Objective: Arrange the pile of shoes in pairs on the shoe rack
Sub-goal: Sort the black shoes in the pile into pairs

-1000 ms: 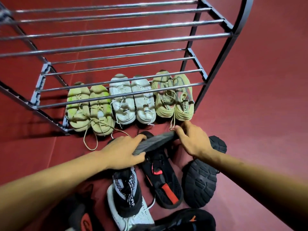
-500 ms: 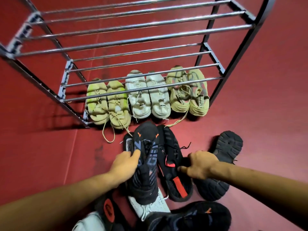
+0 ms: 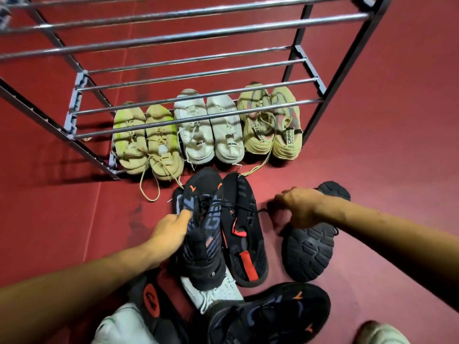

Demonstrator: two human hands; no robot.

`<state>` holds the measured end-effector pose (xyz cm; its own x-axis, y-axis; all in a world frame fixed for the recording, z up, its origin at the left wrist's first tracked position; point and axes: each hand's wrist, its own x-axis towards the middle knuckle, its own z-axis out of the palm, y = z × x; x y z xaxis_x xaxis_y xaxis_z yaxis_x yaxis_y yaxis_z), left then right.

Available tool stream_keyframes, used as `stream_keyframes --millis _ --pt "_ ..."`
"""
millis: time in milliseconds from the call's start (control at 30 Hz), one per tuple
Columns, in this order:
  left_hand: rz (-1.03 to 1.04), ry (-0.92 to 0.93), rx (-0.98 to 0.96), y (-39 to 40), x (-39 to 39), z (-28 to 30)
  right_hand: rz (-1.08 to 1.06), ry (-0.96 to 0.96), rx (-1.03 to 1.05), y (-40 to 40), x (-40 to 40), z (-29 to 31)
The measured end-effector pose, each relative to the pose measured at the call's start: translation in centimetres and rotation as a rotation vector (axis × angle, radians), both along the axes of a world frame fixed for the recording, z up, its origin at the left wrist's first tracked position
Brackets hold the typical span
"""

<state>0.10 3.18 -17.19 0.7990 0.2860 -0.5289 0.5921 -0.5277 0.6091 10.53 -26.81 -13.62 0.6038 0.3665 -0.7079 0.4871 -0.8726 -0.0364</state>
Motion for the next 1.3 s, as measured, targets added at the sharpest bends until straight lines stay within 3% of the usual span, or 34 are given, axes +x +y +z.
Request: stream_keyframes --millis 100,200,433,600,667,733,800,933,1067,1133,1200,1300 --pt "-0.026 0.009 0.019 -0.1 0.2 -0.1 0.255 0.044 -0.333 -1.6 -0.3 0.0" --pt "-0.037 0.013 0.056 0.0 0.3 0.0 0.339 -0.055 -0.405 -1.5 -2.1 -0.7" --pt "-0.038 0.015 0.056 0.0 0.3 0.1 0.036 0.011 -0.505 -0.8 0.5 5.2" --pt "-0.041 0.038 0.033 0.5 0.3 -0.5 -0.230 -0.410 -0.207 -1.6 1.5 7.1" --pt "-0.041 0.036 0.028 0.6 0.3 -0.7 -0.358 -0.226 -0.002 -0.3 0.2 5.6" --pt "-0.051 0.033 0.026 0.4 0.3 -0.7 -0.590 0.183 0.257 1.4 -2.0 4.1" --pt "-0.055 0.031 0.026 0.3 0.4 -0.7 -0.650 0.462 0.354 2.5 -4.0 2.9" --pt "-0.044 0.028 0.013 0.3 0.4 -0.8 -0.417 0.409 0.291 2.1 -4.1 2.3" --pt "-0.039 0.024 -0.005 0.1 0.3 -0.5 -0.245 0.160 0.067 -0.1 -2.0 3.1" --pt "-0.035 0.026 -0.013 0.1 0.4 -0.8 -0.334 0.260 0.003 -0.6 -2.3 2.1" --pt "-0.038 0.017 -0.008 0.2 0.5 -0.9 -0.479 0.396 0.142 -0.7 -3.7 0.3" --pt "-0.048 0.021 0.001 0.3 0.4 -1.0 -0.713 0.423 0.339 -1.3 -4.8 -2.0"
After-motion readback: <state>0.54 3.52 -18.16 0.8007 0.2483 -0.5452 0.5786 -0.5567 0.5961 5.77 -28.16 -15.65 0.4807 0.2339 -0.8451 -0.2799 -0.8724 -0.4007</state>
